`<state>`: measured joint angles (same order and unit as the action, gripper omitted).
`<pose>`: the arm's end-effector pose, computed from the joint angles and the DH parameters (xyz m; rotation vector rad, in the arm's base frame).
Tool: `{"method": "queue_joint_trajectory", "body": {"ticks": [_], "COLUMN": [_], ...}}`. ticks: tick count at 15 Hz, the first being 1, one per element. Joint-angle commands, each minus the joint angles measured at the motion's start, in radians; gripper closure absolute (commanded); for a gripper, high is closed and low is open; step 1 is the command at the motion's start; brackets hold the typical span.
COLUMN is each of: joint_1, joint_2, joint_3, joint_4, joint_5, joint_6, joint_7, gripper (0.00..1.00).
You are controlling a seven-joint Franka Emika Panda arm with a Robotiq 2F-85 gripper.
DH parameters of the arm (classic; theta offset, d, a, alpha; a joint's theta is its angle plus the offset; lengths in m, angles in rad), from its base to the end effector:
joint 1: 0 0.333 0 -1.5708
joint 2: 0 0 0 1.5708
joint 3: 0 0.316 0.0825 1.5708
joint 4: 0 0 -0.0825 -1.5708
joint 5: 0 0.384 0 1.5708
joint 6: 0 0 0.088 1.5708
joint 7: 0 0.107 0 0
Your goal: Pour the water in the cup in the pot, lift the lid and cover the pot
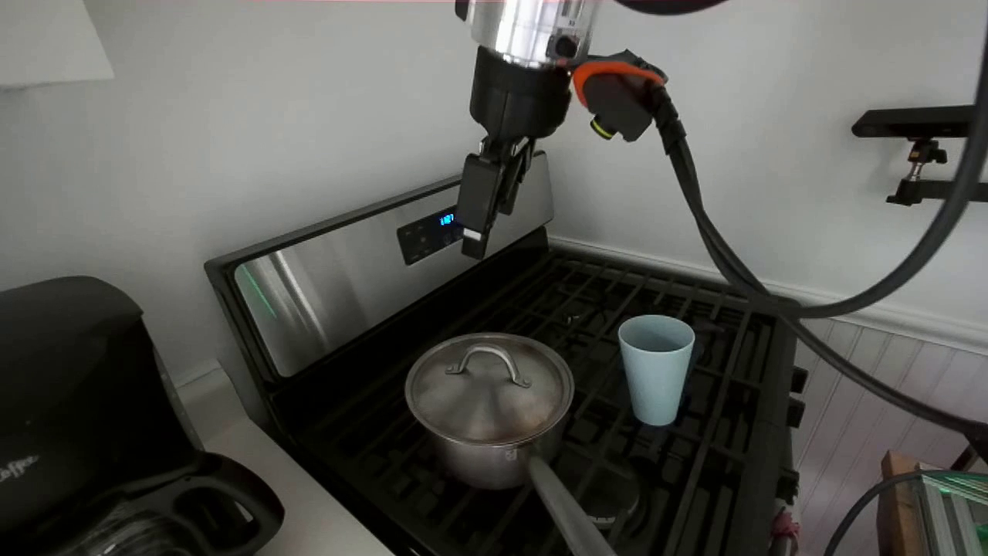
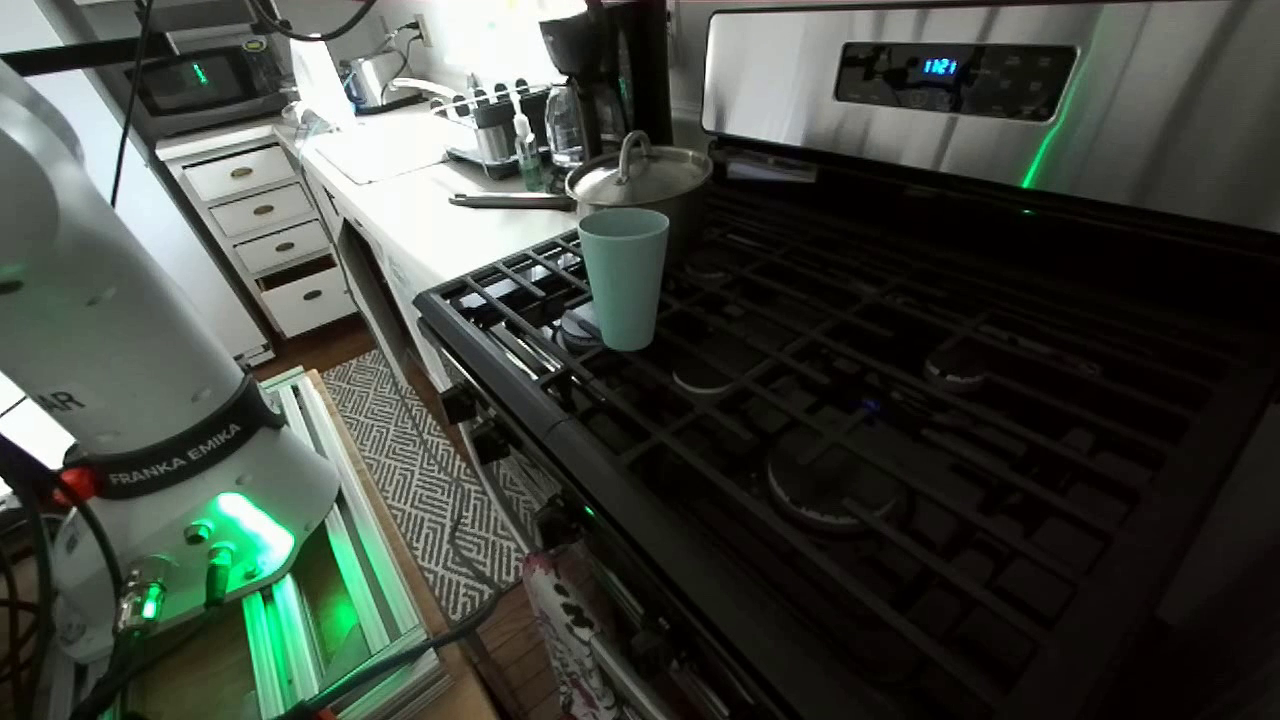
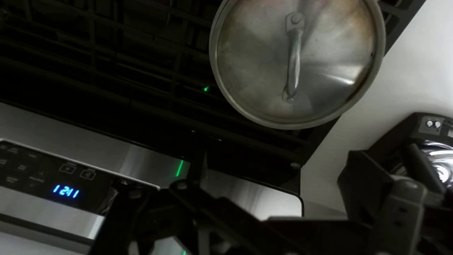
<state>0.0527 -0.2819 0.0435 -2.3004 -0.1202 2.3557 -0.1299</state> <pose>0.4895 0.0467 0.4957 2.9507 0.4414 0.5036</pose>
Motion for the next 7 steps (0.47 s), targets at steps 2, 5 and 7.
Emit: {"method": "queue_joint_trajectory", "body": {"ticks": [2, 5, 7], "joint_1": [0.01, 0.004, 0.004], "joint_2": [-0.063, -0.045, -0.049], "joint_3": [-0.007, -0.001, -0.001], "joint_4": [-0.004, 0.001, 0.001], "joint_5": [0.023, 0.01, 0.014], "joint_6": [-0.029, -0.012, -0.013], "joint_7": [-0.018, -0.001, -0.002], "gripper": [0.0, 0.0, 0.0]}}
